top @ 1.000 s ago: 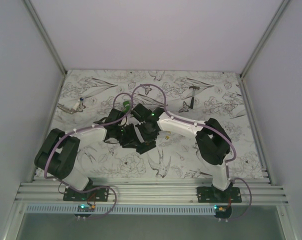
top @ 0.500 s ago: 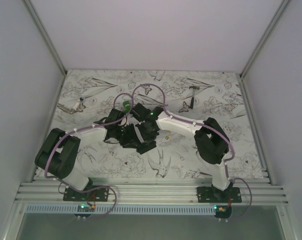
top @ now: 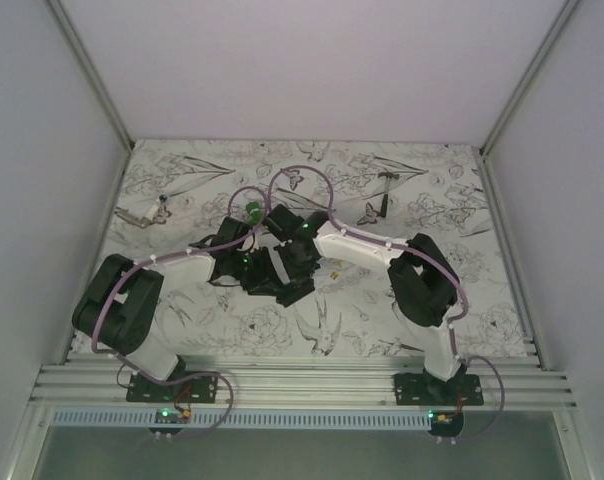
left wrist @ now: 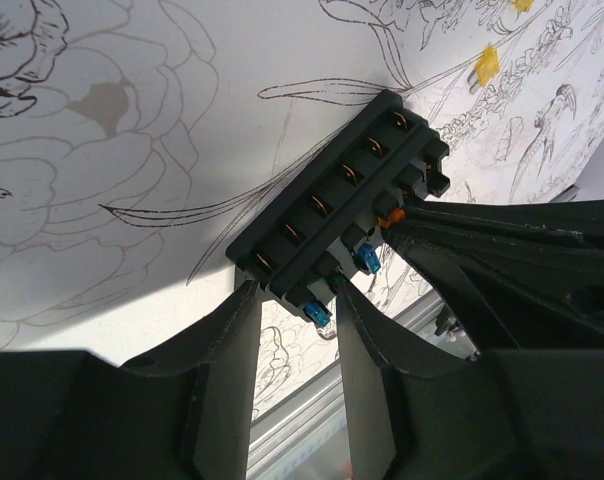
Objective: Snap on the fuse box
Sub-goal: Install the fuse at the fuse box base, then adjust the fuse box base at the center of the board, then pick up the fuse from the center of the board.
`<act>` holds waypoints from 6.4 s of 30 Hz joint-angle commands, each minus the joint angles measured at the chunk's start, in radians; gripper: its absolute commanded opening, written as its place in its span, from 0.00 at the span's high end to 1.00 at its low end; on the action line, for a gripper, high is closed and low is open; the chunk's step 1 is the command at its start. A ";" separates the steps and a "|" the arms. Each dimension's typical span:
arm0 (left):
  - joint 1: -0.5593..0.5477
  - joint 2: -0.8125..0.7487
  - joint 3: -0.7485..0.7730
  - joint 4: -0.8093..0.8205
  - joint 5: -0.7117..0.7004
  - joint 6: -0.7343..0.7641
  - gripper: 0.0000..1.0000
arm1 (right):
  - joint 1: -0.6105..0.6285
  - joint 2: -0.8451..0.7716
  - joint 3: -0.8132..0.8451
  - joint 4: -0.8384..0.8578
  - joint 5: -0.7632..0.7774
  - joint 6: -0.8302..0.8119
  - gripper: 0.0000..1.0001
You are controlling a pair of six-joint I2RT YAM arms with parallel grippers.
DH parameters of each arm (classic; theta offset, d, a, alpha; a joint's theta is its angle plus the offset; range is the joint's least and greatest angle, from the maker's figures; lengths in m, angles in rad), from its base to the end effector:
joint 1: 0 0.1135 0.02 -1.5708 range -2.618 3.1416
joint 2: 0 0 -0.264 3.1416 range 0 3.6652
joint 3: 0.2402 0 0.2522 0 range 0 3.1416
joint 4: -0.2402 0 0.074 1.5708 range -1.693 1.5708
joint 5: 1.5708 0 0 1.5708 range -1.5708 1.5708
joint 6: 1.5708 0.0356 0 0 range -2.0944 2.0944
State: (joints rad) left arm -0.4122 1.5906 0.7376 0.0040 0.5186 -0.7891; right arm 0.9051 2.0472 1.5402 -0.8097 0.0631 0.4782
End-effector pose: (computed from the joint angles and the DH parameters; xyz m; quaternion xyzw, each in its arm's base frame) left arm 0.2686 -0.1367 0.1536 -0.0805 0.9053 -0.3908 0.1460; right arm 0.2561 0.3225 0.1756 -0.2061 0.9698 0.0567 0.1175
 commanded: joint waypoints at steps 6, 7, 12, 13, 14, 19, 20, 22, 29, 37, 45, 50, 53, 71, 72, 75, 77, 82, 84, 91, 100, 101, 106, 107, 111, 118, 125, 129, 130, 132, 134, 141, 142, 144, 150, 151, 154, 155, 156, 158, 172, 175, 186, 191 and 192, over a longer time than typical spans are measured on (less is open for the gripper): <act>-0.007 0.038 -0.045 -0.067 -0.058 0.022 0.64 | -0.048 0.184 -0.234 0.025 0.127 -0.090 1.00; -0.007 0.037 -0.045 -0.066 -0.058 0.022 0.63 | -0.044 0.148 -0.230 0.041 0.102 -0.100 1.00; -0.007 0.019 -0.039 -0.069 -0.058 0.026 0.63 | -0.014 0.032 -0.157 0.072 0.079 -0.146 0.96; -0.007 0.018 -0.036 -0.070 -0.056 0.027 0.63 | -0.008 0.013 -0.145 0.077 0.077 -0.154 0.91; -0.007 0.015 -0.032 -0.071 -0.053 0.027 0.63 | -0.003 -0.003 -0.135 0.080 0.083 -0.159 0.87; -0.007 0.011 -0.029 -0.076 -0.052 0.031 0.63 | 0.030 -0.067 -0.098 0.105 0.127 -0.188 0.84; -0.007 0.012 -0.029 -0.077 -0.054 0.032 0.63 | 0.038 -0.070 -0.090 0.102 0.139 -0.194 0.86; -0.007 0.013 -0.028 -0.078 -0.055 0.033 0.63 | 0.044 -0.061 -0.081 0.095 0.161 -0.199 0.93; -0.007 0.009 -0.035 -0.082 -0.061 0.034 0.63 | 0.042 0.049 -0.100 0.019 0.175 -0.164 1.00; -0.006 0.010 -0.041 -0.098 -0.079 0.038 0.63 | -0.020 0.152 -0.326 0.099 0.156 -0.146 1.00; 0.004 0.017 -0.040 -0.119 -0.091 0.048 0.64 | 0.004 0.059 -0.483 0.077 0.107 -0.135 1.00; 0.006 0.012 -0.045 -0.119 -0.095 0.049 0.64 | 0.002 0.107 -0.359 0.056 0.155 -0.169 1.00; 0.006 0.006 -0.051 -0.121 -0.100 0.048 0.64 | -0.008 0.163 -0.243 0.031 0.196 -0.183 1.00; 0.019 -0.063 -0.046 -0.137 -0.097 0.058 0.62 | 0.040 -0.067 -0.149 0.072 0.013 -0.099 0.81; 0.019 -0.067 -0.046 -0.139 -0.096 0.060 0.61 | 0.041 -0.075 -0.137 0.081 0.011 -0.087 0.79; 0.019 -0.081 -0.046 -0.148 -0.099 0.061 0.59 | 0.042 -0.116 -0.123 0.117 0.005 -0.068 0.71; 0.019 -0.093 -0.045 -0.155 -0.105 0.064 0.58 | 0.042 -0.142 -0.118 0.133 -0.011 -0.075 0.68; 0.019 -0.124 -0.038 -0.179 -0.112 0.072 0.52 | 0.039 -0.206 -0.124 0.151 0.001 -0.087 0.56; 0.019 -0.132 -0.033 -0.187 -0.112 0.076 0.49 | 0.026 -0.225 -0.137 0.155 0.006 -0.088 0.51; 0.018 -0.140 -0.013 -0.199 -0.098 0.084 0.40 | -0.050 -0.258 -0.217 0.195 0.015 -0.106 0.47; 0.018 -0.119 0.026 -0.206 -0.101 0.104 0.33 | -0.107 -0.248 -0.291 0.272 0.008 -0.105 0.48; 0.018 -0.117 0.027 -0.206 -0.102 0.106 0.31 | -0.107 -0.238 -0.293 0.274 0.015 -0.105 0.49; 0.018 -0.099 0.045 -0.206 -0.096 0.115 0.29 | -0.106 -0.196 -0.297 0.280 0.010 -0.111 0.51; 0.017 -0.094 0.048 -0.205 -0.092 0.117 0.29 | -0.105 -0.191 -0.298 0.281 0.007 -0.110 0.51; 0.009 -0.078 0.063 -0.206 -0.079 0.123 0.29 | -0.100 -0.178 -0.294 0.292 -0.012 -0.115 0.51; -0.001 -0.083 0.058 -0.204 -0.086 0.123 0.30 | -0.074 -0.149 -0.255 0.302 -0.041 -0.131 0.52; 0.000 -0.135 0.033 -0.206 -0.110 0.126 0.28 | -0.083 -0.222 -0.279 0.245 0.100 -0.132 0.47; 0.000 -0.148 0.033 -0.207 -0.119 0.132 0.25 | -0.157 -0.267 -0.326 0.245 0.122 -0.121 0.46; 0.000 -0.148 0.032 -0.208 -0.119 0.132 0.25 | -0.180 -0.272 -0.329 0.244 0.122 -0.114 0.46; 0.001 -0.149 0.032 -0.207 -0.122 0.131 0.23 | -0.194 -0.270 -0.325 0.248 0.122 -0.106 0.44; 0.001 -0.151 0.031 -0.208 -0.128 0.132 0.22 | -0.195 -0.257 -0.312 0.251 0.131 -0.097 0.40; 0.004 -0.168 0.021 -0.211 -0.144 0.133 0.15 | -0.196 -0.171 -0.268 0.255 0.216 -0.055 0.39; 0.005 -0.170 0.019 -0.210 -0.147 0.132 0.11 | -0.196 -0.162 -0.264 0.255 0.219 -0.053 0.39; 0.007 -0.175 0.018 -0.212 -0.151 0.132 0.07 | -0.196 -0.141 -0.255 0.254 0.216 -0.051 0.39; 0.008 -0.178 0.017 -0.213 -0.152 0.132 0.03 | -0.195 -0.111 -0.261 0.241 0.190 -0.050 0.40; 0.009 -0.177 0.017 -0.213 -0.151 0.132 0.03 | -0.195 -0.110 -0.264 0.230 0.188 -0.051 0.40; 0.009 -0.177 0.017 -0.214 -0.148 0.131 0.01 | -0.194 -0.124 -0.285 0.197 0.186 -0.052 0.40; 0.009 -0.178 0.018 -0.214 -0.147 0.132 0.01 | -0.194 -0.135 -0.295 0.187 0.185 -0.052 0.41; 0.009 -0.179 0.018 -0.214 -0.148 0.131 0.00 | -0.194 -0.148 -0.309 0.178 0.185 -0.054 0.41; 0.008 -0.176 0.019 -0.214 -0.149 0.132 0.00 | -0.194 -0.170 -0.334 0.162 0.187 -0.056 0.41; 0.009 -0.173 0.026 -0.215 -0.147 0.130 0.00 | -0.199 -0.229 -0.335 0.196 0.095 -0.062 0.43; 0.009 -0.178 0.023 -0.216 -0.149 0.129 0.00 | -0.200 -0.203 -0.312 0.196 0.099 -0.088 0.45; 0.009 -0.180 0.026 -0.216 -0.147 0.130 0.00 | -0.214 -0.161 -0.285 0.199 0.078 -0.131 0.52; 0.010 -0.176 0.027 -0.216 -0.144 0.129 0.00 | -0.217 -0.148 -0.287 0.198 0.073 -0.135 0.53; 0.010 -0.175 0.027 -0.217 -0.143 0.129 0.00 | -0.218 -0.145 -0.287 0.198 0.073 -0.136 0.54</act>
State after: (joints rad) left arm -0.4057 1.4322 0.7712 -0.1818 0.3714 -0.6712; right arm 0.7010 1.8786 1.2232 -0.6201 0.1448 0.3546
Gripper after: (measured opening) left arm 0.997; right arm 0.469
